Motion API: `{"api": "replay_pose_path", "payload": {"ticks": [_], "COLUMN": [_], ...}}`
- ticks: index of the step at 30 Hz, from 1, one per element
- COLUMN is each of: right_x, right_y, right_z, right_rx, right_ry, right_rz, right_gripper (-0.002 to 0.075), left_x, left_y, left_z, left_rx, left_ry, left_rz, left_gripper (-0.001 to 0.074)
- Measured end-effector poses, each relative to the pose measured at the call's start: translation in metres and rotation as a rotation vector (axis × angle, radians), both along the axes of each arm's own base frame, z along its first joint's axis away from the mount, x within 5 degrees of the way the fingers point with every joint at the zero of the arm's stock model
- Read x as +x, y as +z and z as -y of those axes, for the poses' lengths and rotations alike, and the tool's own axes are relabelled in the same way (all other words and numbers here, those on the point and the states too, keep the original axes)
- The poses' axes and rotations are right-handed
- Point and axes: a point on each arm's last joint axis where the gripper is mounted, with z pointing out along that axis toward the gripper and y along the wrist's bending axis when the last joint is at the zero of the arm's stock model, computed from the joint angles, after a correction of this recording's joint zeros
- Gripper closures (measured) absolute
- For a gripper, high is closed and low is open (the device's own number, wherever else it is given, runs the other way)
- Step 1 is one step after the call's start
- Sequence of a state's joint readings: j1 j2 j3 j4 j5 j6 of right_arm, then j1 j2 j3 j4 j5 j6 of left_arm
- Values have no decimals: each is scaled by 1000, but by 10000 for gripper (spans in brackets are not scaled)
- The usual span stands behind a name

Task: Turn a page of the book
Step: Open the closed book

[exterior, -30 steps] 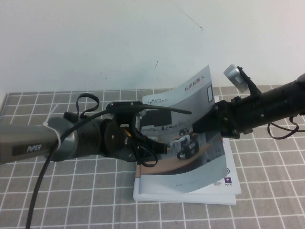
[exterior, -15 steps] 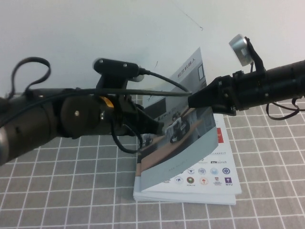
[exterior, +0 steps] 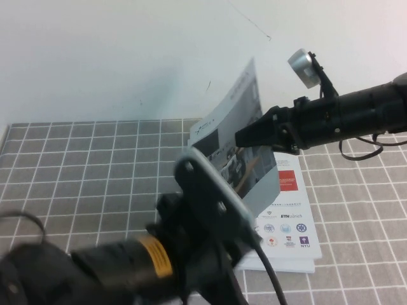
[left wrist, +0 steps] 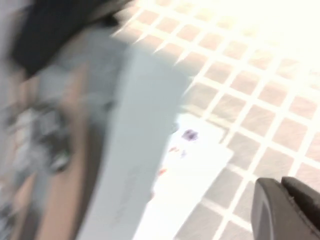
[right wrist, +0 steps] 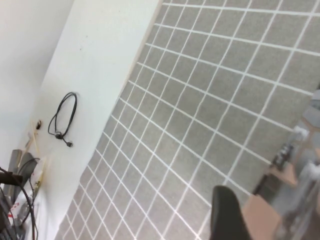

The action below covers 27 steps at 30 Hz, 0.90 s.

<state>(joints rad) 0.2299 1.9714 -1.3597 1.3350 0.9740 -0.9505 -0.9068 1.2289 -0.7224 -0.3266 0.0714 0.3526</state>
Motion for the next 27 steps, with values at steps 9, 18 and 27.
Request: {"api": "replay_pose_path", "payload": {"ticks": [9, 18, 27], "right_x": [-7, -10, -17], "right_y": [7, 16, 21], "right_z": [-25, -33, -34], "right_rx": [85, 183, 246], "right_ry": [17, 51, 125], "right_rz": [17, 40, 23], "right_gripper": [345, 345, 345], "left_x": [-28, 0, 28], "left_y": [-32, -80, -113], "left_z": [50, 72, 54], "left_rx": [-81, -158, -183], "left_ry": [-124, 79, 515], "left_rz": [119, 174, 238], "left_gripper": [737, 738, 737]}}
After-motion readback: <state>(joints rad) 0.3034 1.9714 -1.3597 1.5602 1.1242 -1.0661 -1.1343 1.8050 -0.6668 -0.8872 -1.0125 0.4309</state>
